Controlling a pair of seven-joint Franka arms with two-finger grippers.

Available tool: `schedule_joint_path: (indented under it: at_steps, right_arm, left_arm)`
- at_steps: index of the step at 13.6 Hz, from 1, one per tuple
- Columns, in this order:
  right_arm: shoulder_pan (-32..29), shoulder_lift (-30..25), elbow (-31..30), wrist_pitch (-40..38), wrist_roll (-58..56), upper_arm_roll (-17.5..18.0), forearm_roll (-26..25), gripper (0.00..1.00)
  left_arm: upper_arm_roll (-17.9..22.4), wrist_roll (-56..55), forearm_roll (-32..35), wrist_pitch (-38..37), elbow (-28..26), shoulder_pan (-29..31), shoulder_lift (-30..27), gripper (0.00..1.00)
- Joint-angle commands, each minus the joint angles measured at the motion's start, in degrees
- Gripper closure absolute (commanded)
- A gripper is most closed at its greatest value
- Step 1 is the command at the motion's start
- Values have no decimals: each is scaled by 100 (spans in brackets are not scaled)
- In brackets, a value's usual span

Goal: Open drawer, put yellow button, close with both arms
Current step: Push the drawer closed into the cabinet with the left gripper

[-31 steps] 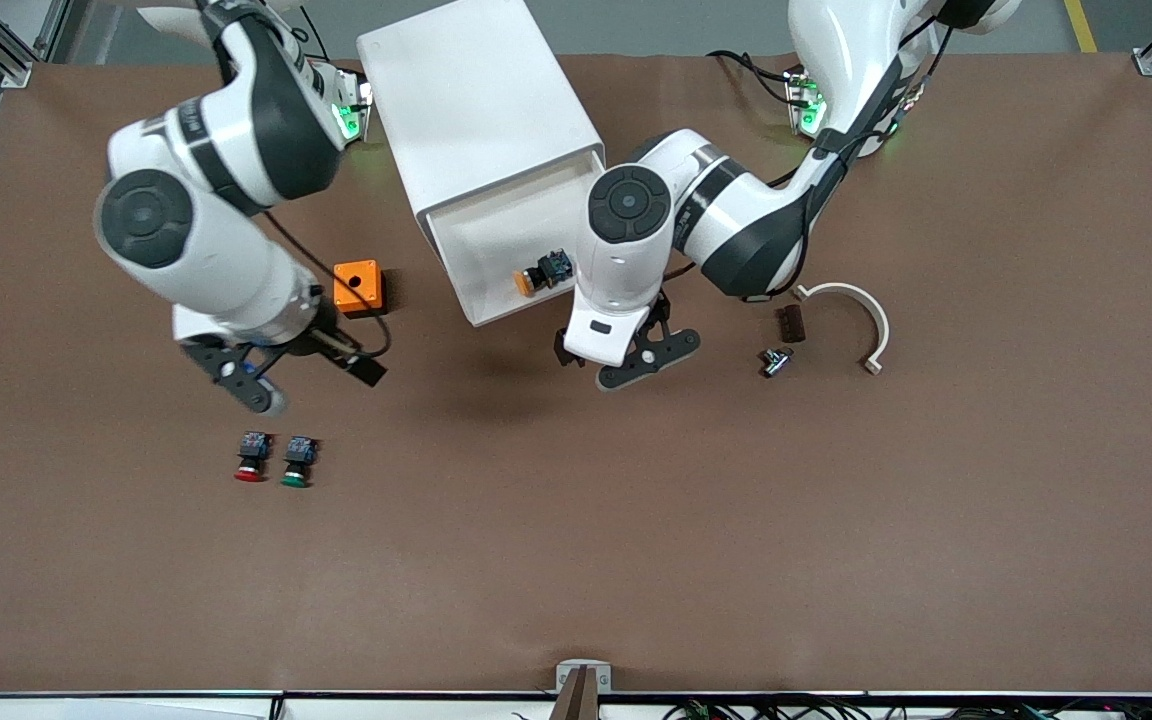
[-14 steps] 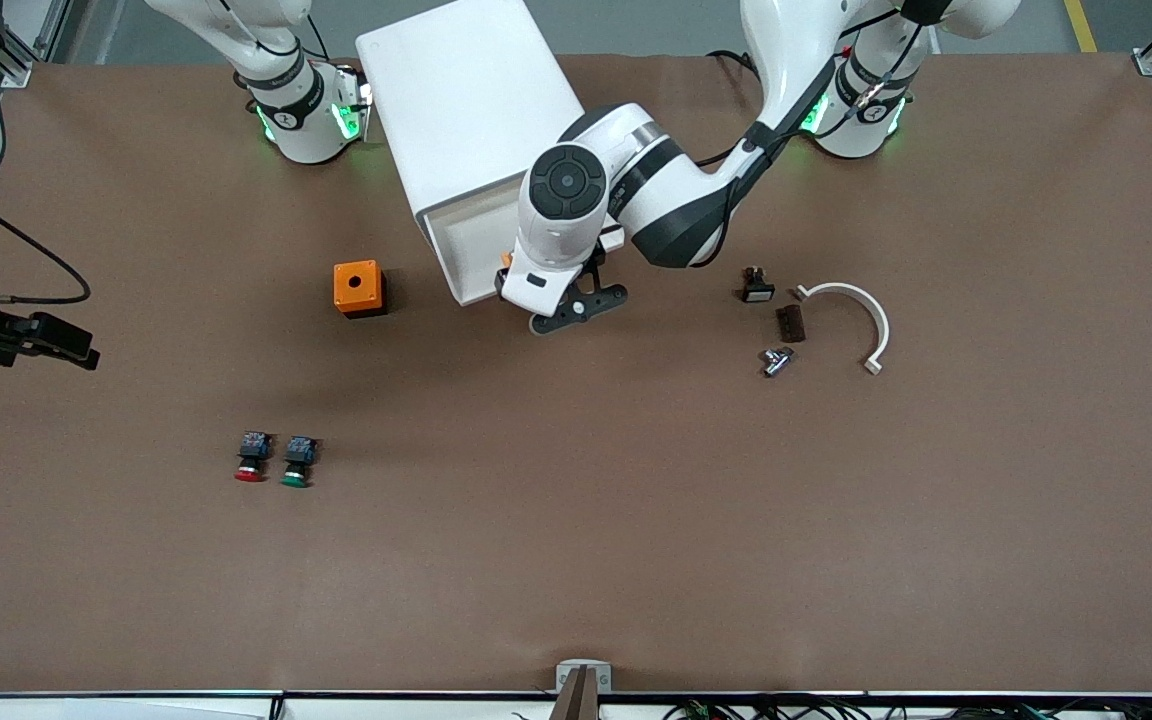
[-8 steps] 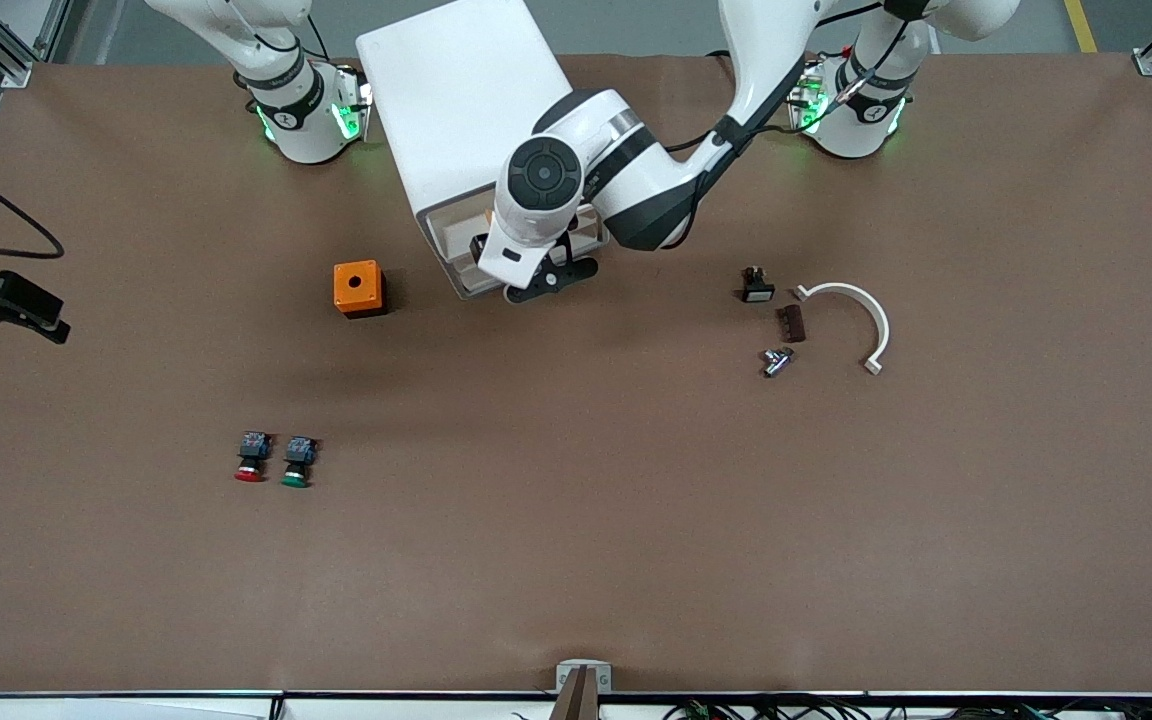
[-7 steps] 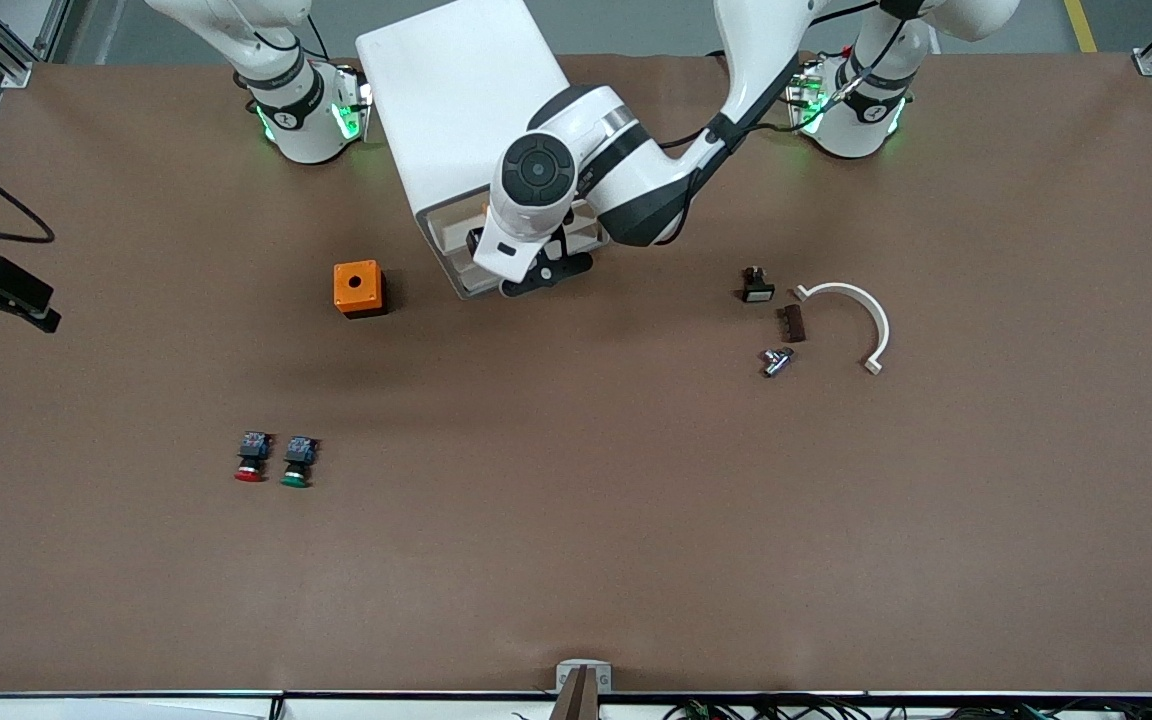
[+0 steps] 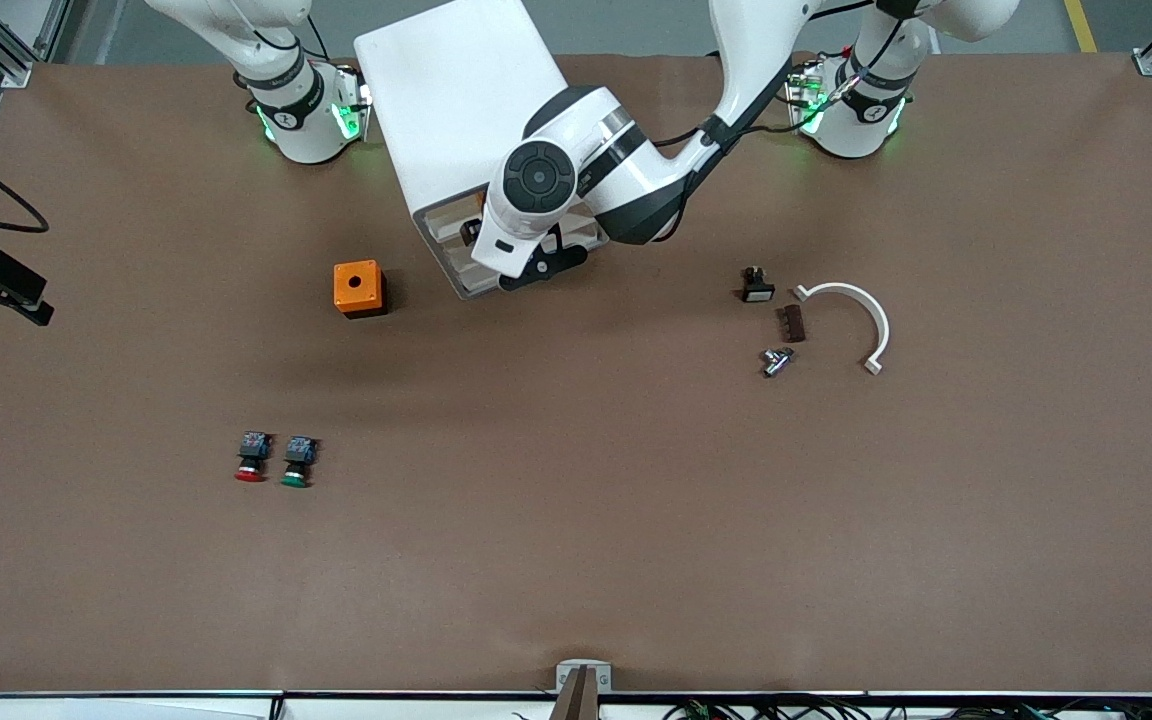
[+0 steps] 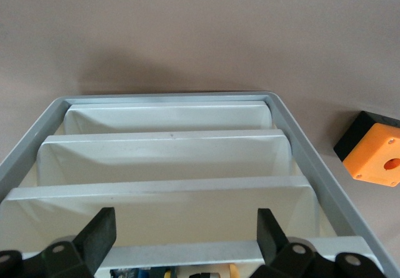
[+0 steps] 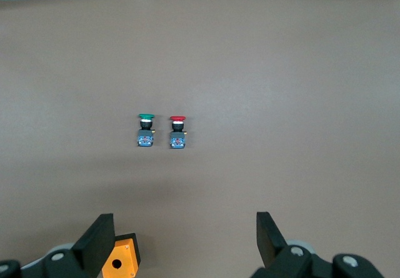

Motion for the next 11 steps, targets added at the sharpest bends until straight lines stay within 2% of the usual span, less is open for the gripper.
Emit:
schedule_joint_path:
  at_steps: [1, 6, 11]
  right_arm:
    - [-77, -12, -12, 28, -18, 71, -88, 0]
    - [-77, -12, -12, 28, -18, 71, -88, 0]
    - [-77, -12, -12, 28, -9, 71, -88, 0]
  left_arm:
    - [2, 5, -208, 44, -7, -125, 26, 1]
    - [2, 5, -515, 44, -16, -160, 61, 1]
    - [11, 5, -533, 44, -25, -151, 61, 1]
